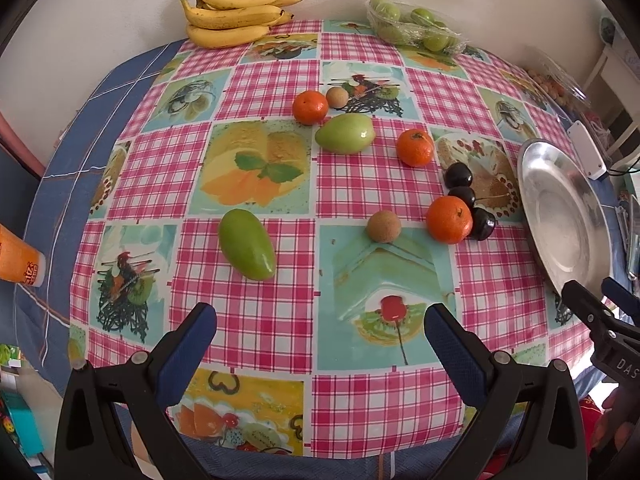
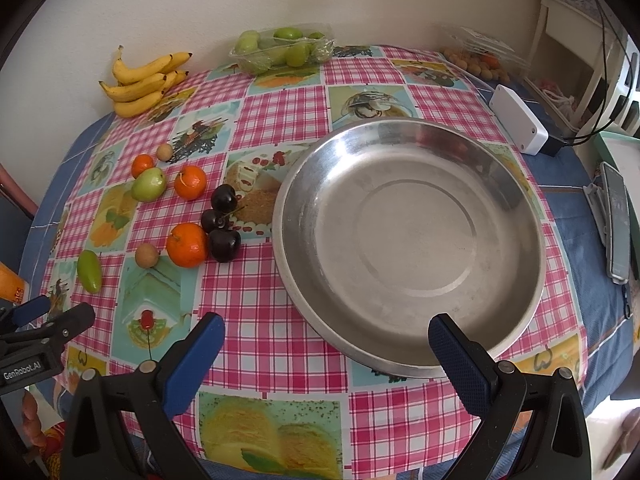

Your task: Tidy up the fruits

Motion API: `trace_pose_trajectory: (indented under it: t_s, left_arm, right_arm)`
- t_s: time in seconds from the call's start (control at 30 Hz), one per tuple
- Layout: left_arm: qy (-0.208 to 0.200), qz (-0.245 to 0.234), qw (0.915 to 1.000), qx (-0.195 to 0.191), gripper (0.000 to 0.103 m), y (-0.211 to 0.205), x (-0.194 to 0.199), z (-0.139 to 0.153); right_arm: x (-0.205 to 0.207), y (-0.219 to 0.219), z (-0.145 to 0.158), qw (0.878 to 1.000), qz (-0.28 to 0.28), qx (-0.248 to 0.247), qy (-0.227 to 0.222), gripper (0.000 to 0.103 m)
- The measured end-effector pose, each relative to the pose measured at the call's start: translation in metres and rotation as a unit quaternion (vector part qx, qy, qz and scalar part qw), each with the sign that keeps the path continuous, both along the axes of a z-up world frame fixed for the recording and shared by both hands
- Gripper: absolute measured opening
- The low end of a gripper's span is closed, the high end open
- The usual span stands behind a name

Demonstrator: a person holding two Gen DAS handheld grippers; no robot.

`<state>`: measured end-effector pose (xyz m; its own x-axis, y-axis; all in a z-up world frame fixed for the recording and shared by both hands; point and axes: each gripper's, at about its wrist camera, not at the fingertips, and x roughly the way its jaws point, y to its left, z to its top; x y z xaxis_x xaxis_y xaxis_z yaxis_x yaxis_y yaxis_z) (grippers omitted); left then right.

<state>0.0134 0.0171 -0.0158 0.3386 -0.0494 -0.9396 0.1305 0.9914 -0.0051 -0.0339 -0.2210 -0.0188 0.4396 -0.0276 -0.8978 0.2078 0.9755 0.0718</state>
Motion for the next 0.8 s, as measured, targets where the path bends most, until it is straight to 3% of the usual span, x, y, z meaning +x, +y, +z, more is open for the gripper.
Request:
trace_pose_trajectory:
  t_s: [0.2, 0.43, 0.7, 0.8]
  left_arm:
    - [-0.054, 0.001, 0.9985, 0.01, 0.103, 0.007, 0.009, 0.014]
    - [-0.077, 0.021, 0.9968, 0.007, 0.103, 0.031, 0.027, 0.02]
    - [-0.071, 0.032, 0.9968, -0.016, 0.103, 0.048, 0.04, 0.013]
    - [-0.062, 0.027, 0.9977, -0.002, 0.103, 0.048, 0.042, 0.008]
  right_arm:
    - [0.015, 0.007, 0.007, 0.999, 0.007, 0.026, -0.018, 0.103]
    - [0.043, 0.029, 0.009, 0.996, 0.038, 0.079, -0.029, 0.103]
    - [0.06, 0.057, 0.009, 0.991, 0.08, 0.098, -0.034, 0.103]
    - [0.065, 0.062, 0.007, 0.991, 0.087, 0.101, -0.03, 0.103]
